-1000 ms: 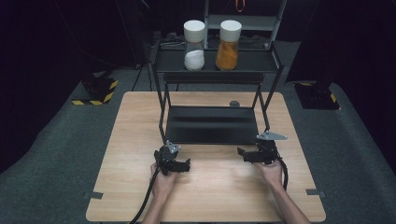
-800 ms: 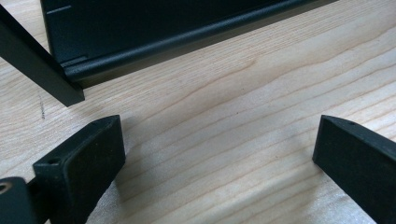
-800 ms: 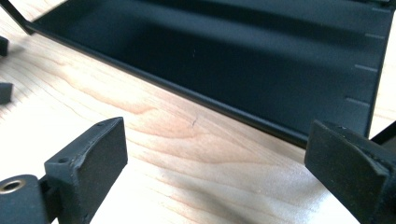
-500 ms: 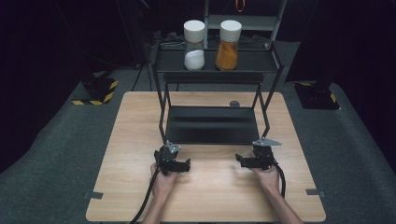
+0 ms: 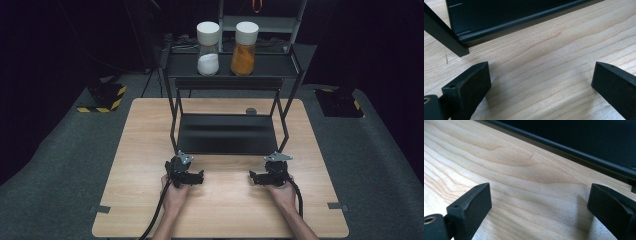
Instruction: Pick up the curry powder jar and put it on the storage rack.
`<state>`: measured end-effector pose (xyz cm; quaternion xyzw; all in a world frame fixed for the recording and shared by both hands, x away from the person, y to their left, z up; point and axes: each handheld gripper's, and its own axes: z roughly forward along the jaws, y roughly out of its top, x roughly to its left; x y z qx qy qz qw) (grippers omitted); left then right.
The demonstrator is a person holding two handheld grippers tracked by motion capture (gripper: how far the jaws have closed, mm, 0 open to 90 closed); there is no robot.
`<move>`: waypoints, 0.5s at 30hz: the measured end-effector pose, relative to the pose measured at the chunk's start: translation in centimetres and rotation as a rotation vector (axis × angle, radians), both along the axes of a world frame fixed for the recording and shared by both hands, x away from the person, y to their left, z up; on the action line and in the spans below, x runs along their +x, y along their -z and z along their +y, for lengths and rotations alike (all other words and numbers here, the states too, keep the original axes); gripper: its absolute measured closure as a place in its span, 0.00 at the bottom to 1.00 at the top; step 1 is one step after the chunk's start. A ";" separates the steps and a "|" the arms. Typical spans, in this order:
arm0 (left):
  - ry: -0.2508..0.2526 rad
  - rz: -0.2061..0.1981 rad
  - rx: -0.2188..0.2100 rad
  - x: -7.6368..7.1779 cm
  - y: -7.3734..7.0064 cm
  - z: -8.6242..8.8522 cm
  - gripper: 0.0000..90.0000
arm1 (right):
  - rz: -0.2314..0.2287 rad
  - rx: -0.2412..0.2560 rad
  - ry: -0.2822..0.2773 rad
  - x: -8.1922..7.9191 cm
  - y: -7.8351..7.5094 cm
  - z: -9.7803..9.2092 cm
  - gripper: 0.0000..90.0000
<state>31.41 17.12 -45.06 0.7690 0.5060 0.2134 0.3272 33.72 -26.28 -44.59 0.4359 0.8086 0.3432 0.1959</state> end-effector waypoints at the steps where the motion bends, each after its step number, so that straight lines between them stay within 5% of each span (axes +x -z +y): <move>1: 0.000 0.001 -0.002 0.0 0.0 0.0 0.02 | -0.004 -0.006 -0.002 -0.1 0.0 0.1 0.06; 15: -0.001 0.001 -0.001 0.0 0.0 0.0 0.02 | 0.000 -0.002 -0.001 0.0 0.0 0.1 0.06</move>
